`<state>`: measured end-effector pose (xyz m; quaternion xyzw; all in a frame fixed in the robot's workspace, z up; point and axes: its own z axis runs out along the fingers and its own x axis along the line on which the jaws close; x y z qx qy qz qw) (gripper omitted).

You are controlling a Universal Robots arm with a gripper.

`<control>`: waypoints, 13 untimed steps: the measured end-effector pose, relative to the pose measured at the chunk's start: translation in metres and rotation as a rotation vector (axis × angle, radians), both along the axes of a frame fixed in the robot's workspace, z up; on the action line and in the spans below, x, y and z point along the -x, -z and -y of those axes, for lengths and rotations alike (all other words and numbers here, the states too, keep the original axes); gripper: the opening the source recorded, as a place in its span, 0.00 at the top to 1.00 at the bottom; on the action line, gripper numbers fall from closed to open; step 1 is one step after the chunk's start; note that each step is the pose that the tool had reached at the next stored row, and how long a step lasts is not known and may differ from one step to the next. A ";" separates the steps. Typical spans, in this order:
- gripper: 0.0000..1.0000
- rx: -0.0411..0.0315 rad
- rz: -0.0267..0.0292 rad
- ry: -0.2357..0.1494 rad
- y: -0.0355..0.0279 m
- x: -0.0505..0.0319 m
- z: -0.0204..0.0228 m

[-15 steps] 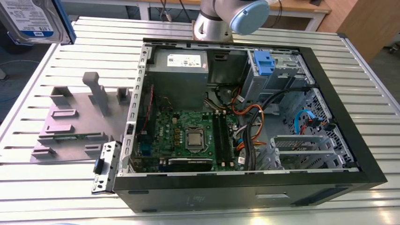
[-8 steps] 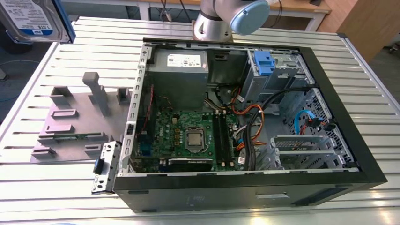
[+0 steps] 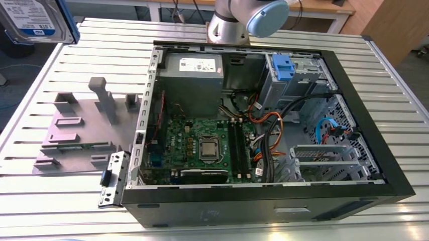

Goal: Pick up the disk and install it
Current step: 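Pick up the disk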

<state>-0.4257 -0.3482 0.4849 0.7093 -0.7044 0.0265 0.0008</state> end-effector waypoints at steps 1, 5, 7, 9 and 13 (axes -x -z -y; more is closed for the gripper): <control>0.64 0.0000 0.0000 0.000 -0.0006 0.0000 0.0000; 0.64 0.0000 -0.0001 0.000 -0.0028 0.0000 0.0000; 0.64 0.0000 -0.0001 0.000 -0.0040 0.0000 0.0000; 0.64 0.0000 -0.0001 0.000 -0.0051 0.0000 0.0000; 0.64 0.0000 0.0000 0.000 -0.0074 0.0000 0.0000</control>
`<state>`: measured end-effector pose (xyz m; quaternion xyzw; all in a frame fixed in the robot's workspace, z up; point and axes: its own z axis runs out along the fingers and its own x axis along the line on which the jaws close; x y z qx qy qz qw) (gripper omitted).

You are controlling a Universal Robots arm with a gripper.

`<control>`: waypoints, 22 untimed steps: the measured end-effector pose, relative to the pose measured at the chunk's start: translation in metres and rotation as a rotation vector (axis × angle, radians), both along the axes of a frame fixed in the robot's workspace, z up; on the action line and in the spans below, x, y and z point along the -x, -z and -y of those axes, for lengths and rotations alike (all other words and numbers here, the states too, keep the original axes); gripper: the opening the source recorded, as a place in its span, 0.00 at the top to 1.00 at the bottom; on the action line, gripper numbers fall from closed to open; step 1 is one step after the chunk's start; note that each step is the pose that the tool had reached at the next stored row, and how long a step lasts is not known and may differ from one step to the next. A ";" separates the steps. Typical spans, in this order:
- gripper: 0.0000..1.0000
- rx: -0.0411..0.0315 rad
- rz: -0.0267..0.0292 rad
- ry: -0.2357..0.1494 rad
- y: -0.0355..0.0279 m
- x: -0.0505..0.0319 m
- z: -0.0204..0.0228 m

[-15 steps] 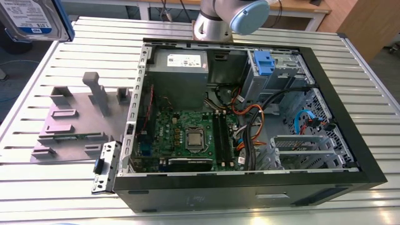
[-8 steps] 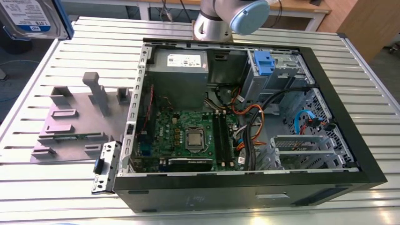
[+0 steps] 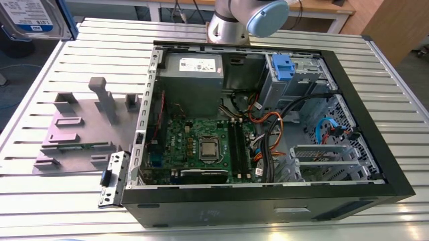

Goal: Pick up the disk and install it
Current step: 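Pick up the disk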

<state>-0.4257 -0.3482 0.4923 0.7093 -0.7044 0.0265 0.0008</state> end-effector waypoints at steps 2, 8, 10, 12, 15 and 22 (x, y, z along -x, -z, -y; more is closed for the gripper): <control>0.64 0.0000 -0.0001 0.000 -0.0012 0.0000 0.0000; 0.64 0.0000 0.0000 0.000 -0.0047 0.0000 0.0000; 0.64 0.0001 0.0000 0.000 -0.0059 0.0000 0.0000; 0.64 0.0001 -0.0001 0.000 -0.0071 0.0000 0.0000; 0.64 0.0000 0.0000 0.000 -0.0088 0.0000 0.0000; 0.64 0.0000 -0.0001 0.000 -0.0130 0.0000 0.0000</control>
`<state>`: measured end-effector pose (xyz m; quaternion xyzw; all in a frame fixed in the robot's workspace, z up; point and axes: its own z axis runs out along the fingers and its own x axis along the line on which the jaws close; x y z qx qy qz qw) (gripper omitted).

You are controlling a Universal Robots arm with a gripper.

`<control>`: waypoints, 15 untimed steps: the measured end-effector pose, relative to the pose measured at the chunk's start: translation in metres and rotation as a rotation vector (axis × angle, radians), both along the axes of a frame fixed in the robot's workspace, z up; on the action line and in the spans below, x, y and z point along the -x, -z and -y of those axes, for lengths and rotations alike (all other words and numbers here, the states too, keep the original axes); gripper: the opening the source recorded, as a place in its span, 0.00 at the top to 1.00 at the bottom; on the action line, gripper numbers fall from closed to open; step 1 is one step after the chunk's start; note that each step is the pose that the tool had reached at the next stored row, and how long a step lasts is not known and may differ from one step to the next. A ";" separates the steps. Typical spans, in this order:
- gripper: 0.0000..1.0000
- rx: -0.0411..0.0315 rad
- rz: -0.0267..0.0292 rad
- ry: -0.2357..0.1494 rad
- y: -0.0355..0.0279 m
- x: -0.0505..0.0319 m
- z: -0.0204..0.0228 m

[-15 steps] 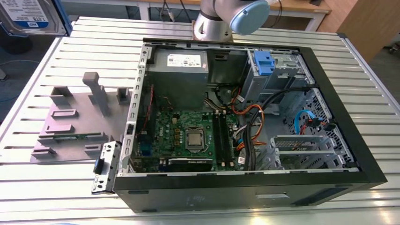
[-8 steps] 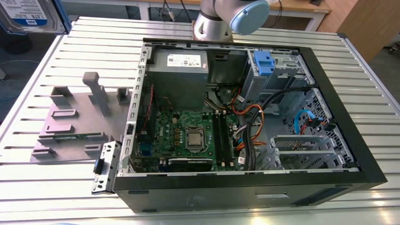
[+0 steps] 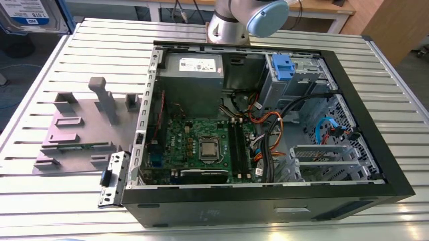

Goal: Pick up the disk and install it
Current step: 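Pick up the disk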

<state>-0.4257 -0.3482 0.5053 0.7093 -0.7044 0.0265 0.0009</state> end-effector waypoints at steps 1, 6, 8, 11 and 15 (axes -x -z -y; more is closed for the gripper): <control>0.64 0.0000 0.0001 0.000 -0.0006 0.0000 0.0000; 0.64 0.0001 0.0000 0.000 -0.0039 0.0000 0.0000; 0.64 0.0000 0.0000 0.000 -0.0052 0.0000 0.0000; 0.64 0.0000 0.0000 0.000 -0.0072 0.0000 0.0000; 0.64 0.0000 0.0001 0.000 -0.0100 0.0000 0.0000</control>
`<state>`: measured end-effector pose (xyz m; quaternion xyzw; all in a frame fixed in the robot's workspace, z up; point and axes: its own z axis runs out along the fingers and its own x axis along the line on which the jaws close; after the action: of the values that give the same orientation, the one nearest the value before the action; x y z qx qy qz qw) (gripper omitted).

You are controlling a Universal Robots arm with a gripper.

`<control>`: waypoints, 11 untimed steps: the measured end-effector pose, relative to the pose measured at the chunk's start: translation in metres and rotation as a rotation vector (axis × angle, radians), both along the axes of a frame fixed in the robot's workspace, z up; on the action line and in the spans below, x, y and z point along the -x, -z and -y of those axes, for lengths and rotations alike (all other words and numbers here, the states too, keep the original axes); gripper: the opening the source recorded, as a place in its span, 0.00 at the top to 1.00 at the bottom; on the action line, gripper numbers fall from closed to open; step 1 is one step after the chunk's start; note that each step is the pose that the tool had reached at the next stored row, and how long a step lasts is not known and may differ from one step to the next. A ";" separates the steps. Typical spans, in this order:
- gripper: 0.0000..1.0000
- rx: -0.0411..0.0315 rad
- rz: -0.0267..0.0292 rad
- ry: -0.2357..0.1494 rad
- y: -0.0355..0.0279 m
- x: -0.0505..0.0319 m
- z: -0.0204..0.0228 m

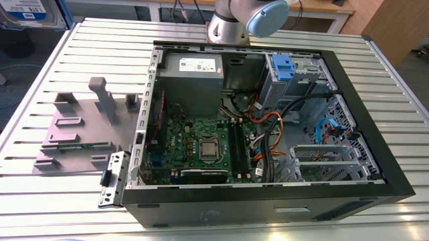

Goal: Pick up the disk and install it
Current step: 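Pick up the disk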

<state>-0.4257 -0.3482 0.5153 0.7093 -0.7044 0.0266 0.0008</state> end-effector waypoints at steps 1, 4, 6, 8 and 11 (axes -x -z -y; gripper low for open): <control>0.64 0.0000 0.0000 0.000 -0.0007 0.0000 0.0000; 0.64 0.0000 0.0000 0.000 -0.0026 0.0000 0.0000; 0.64 0.0000 -0.0001 0.000 -0.0039 0.0000 0.0000; 0.64 0.0000 -0.0001 0.000 -0.0051 0.0000 0.0000; 0.64 0.0000 -0.0001 0.000 -0.0069 0.0000 0.0000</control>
<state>-0.4256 -0.3482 0.5222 0.7093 -0.7044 0.0265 0.0009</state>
